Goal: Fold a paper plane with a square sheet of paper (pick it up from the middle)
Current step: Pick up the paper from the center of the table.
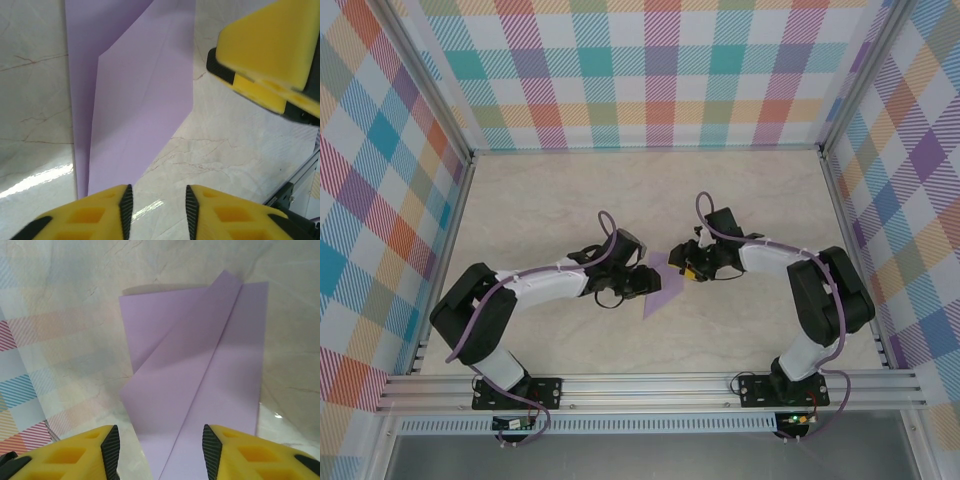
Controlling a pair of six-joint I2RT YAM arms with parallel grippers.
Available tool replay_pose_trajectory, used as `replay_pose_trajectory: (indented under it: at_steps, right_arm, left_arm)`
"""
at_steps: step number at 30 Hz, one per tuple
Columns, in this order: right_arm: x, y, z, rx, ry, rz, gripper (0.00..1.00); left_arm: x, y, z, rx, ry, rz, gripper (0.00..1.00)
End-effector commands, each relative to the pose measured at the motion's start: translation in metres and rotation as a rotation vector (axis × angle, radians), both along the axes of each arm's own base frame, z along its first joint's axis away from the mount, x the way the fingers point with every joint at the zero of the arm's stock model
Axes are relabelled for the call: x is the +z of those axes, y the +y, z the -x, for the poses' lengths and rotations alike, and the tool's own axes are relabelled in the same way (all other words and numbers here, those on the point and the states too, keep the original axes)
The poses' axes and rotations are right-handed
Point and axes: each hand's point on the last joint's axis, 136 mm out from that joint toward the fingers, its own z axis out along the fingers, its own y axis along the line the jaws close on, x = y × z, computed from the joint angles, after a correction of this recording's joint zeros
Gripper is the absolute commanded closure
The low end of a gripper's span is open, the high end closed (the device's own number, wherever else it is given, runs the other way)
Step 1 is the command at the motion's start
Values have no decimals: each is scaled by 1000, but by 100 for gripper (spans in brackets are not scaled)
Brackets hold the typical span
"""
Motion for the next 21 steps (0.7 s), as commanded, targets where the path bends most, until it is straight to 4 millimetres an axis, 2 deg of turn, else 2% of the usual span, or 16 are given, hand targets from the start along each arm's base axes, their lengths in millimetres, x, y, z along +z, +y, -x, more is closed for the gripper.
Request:
replay_pose_trajectory:
  at_steps: [1, 7, 12, 16, 21]
  right_arm:
    - [-6, 8, -1, -9, 24, 12, 52]
    - [-17, 10, 0, -10, 50, 47, 54]
    - [-21, 14, -1, -4, 60, 51, 58]
    - [-23, 15, -3, -3, 63, 54, 61]
    - [-25, 16, -4, -2, 72, 65, 62]
  left_arm:
    - [-3, -5, -16, 26, -13, -13, 74]
    - [-22, 2, -27, 58, -5, -107, 88]
    - [-45, 12, -26, 72, 38, -192, 97]
    - [-60, 20, -23, 87, 70, -244, 100]
    - [-66, 27, -24, 117, 81, -269, 100]
